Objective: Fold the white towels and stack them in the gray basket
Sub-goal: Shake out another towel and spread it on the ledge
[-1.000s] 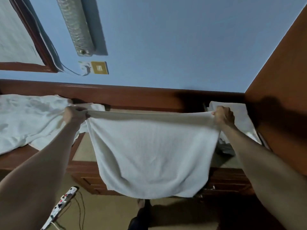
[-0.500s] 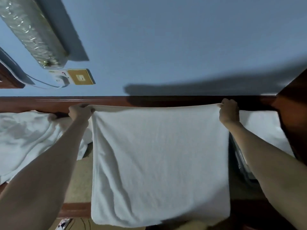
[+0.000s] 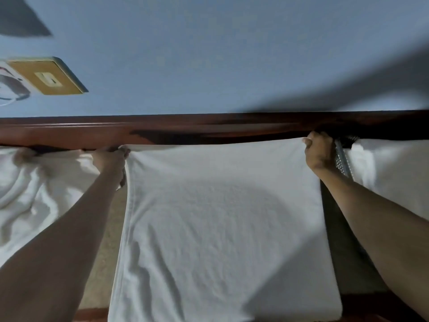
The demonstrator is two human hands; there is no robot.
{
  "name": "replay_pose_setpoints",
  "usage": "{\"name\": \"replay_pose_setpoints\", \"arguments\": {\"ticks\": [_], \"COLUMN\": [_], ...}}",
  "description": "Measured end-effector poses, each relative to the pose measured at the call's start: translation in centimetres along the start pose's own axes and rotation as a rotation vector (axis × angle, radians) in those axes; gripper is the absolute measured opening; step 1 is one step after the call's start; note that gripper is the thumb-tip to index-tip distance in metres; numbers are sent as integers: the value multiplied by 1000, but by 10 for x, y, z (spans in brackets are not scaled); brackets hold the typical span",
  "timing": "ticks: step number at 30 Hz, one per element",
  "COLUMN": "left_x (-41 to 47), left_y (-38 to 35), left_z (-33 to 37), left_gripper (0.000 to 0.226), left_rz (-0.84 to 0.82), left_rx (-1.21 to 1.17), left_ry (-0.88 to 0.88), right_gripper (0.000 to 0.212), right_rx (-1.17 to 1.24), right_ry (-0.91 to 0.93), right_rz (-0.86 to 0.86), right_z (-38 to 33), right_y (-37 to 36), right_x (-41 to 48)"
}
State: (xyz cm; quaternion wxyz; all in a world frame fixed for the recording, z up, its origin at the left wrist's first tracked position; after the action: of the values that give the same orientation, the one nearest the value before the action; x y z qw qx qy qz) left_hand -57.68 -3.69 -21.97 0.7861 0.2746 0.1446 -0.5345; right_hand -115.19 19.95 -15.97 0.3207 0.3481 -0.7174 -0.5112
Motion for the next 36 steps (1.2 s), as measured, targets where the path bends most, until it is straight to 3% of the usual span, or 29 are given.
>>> {"name": "replay_pose_setpoints", "arguments": {"ticks": [4, 7, 10, 13, 17, 21, 25, 29, 36], "left_x": [9, -2, -26, -65, -120, -132, -132, -139, -142], "left_y": [-19, -40, -65, -105, -182, -233, -244, -247, -248], "left_z": [-8, -13, -31, -64, -97, -122, -145, -144, -143], "left_gripper": [7, 25, 52, 45, 40, 53, 63, 67, 66], "left_rz": [31, -10, -62, -141, -390, -498, -461, -415, -381], "left_rx": [126, 483, 595, 680, 789, 938, 1193, 1257, 1265], "left_ry": [-129, -247, -451, -657, -853, -902, -964, -968, -961], "right_gripper": [26, 22, 36, 32, 38, 55, 65, 66, 66], "right_rx": [45, 64, 105, 163, 174, 109, 8, -44, -42], "right_ry": [-36, -44, -33, 156, 452, 499, 571, 588, 400], "right_rz": [5, 5, 35, 45, -99, -255, -311, -267, -135], "right_z": [11, 14, 7, -21, -71, -86, -66, -36, 40], "right_y": [-41, -70, -92, -119, -169, -196, -199, -196, -172], "right_x": [6, 6, -7, -32, -63, -70, -62, -48, -29]}}
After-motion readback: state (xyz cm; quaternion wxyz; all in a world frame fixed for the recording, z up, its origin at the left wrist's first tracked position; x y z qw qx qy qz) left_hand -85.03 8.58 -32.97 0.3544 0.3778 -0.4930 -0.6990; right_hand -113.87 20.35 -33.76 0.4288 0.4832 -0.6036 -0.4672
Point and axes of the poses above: each hand's wrist, its own x-axis towards the middle knuckle, its own y-axis out of the back of the hand, z = x × y, the point moved 6 cm from there along x, towards the middle knuckle, and after that the axes turned 8 degrees about y, right-handed, at the moved point
